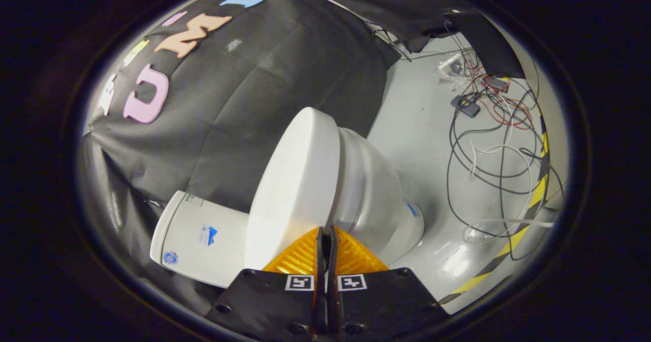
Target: Open the toilet lid.
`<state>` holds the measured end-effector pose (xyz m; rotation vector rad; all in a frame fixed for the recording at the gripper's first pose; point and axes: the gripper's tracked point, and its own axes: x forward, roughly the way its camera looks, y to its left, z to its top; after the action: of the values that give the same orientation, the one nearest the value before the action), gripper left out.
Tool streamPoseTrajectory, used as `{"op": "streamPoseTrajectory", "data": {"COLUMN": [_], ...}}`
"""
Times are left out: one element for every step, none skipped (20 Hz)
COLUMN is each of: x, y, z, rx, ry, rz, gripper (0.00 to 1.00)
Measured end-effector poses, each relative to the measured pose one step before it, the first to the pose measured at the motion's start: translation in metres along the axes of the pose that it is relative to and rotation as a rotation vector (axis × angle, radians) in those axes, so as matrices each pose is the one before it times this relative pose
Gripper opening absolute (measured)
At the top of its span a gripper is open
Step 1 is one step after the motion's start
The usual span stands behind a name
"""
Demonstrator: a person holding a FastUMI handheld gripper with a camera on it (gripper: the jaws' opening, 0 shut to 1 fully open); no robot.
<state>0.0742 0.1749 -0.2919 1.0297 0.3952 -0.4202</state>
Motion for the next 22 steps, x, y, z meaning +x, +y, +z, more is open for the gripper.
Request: {"op": "streamPoseTrajectory", "data": {"x": [-0.00245, -0.00295, -0.00238, -0.00133, -0.00179, -0.0021, -0.00062, -0.00282, -0.00131, -0.0036, -0.00193, -0.00313, -0.00216, -0.00273, -0.00223, -0.00333, -0.00211, -0.00188, -0.00121, -0.00169, -0.00009, -0.00053], "y": [0.00479, 0.00502, 0.00663, 0.00534, 0.00411, 0.00429, 0.00252, 0.00252, 0.00332, 0.0064, 0.00766, 0.00836, 0.00777, 0.00805, 0.00701, 0.00778, 0.00843, 0.00939, 0.0088, 0.00632, 0.00576, 0.00664], "z": [0.00301, 0.00344, 0.00312, 0.00245, 0.00311, 0.00199, 0.00151, 0.00009, 0.00173, 0.00244, 0.00341, 0.00287, 0.00336, 0.00222, 0.00303, 0.00273, 0.00298, 0.0017, 0.00186, 0.00111, 0.00162, 0.00037], "rx": [-0.00339, 0.00046, -0.00646, -0.01395, -0.0131, 0.00032, 0.00253, -0.00989, -0.00579, -0.0032, -0.00618, -0.00566, -0.00357, -0.0104, -0.01368, -0.01144, -0.00654, -0.00483, -0.01317, -0.00977, -0.01283, -0.01419], "ry": [-0.00713, -0.01314, -0.00593, -0.00451, -0.00227, -0.0049, 0.00071, 0.00002, -0.00019, -0.00276, -0.00782, -0.00588, -0.00569, -0.00427, -0.00249, -0.00503, -0.00144, -0.00448, -0.00017, -0.00206, 0.00314, 0.00008], "rz": [-0.0096, -0.00047, 0.00638, 0.00654, 0.00206, -0.00114, -0.00297, -0.00047, 0.00328, 0.00947, 0.01254, 0.01263, 0.0098, 0.00721, 0.00389, 0.00611, 0.01133, 0.01088, 0.00966, 0.00526, 0.00278, -0.00228], "gripper": [0.03, 0.03, 0.03, 0.03, 0.02, 0.02, 0.02, 0.02, 0.02, 0.01, 0.01, 0.01, 0.01, 0.01, 0.01, 0.01, 0.01, 0.01, 0.01, 0.01, 0.01, 0.01]}}
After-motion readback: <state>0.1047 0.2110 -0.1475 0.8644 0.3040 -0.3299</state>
